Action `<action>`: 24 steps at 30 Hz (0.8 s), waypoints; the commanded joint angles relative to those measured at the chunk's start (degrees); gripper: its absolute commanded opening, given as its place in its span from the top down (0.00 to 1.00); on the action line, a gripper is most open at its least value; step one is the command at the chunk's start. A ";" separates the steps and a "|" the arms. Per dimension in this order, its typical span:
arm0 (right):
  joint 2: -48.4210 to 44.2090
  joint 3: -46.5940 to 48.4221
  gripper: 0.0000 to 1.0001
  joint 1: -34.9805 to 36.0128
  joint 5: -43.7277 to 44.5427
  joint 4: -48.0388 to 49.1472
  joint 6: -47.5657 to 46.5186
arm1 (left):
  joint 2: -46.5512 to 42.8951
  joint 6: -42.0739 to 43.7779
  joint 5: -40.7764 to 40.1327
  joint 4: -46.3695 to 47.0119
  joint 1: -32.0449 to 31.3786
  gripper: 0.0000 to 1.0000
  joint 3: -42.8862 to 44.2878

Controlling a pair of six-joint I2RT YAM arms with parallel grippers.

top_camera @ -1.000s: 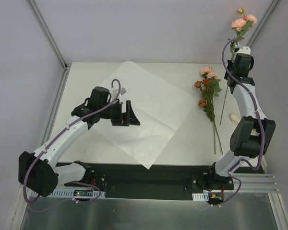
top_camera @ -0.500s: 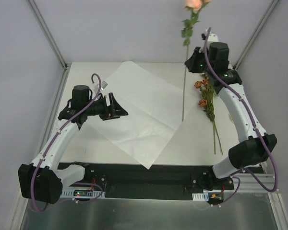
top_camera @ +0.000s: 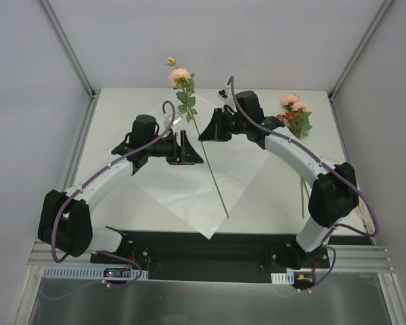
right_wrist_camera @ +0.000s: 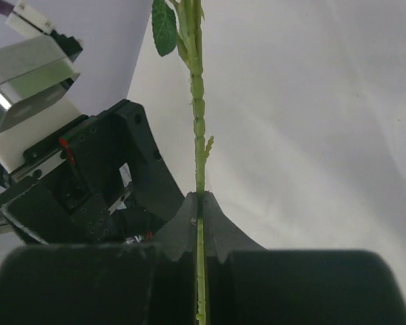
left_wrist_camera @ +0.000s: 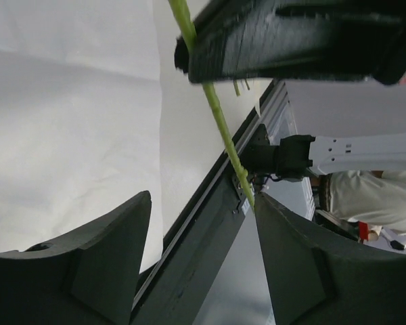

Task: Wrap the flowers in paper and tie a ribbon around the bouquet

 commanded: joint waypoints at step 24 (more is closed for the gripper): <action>-8.74 -7.38 0.43 -3.62 2.84 -2.66 -1.70 | 11.85 0.63 -0.49 -0.98 1.22 1.00 10.22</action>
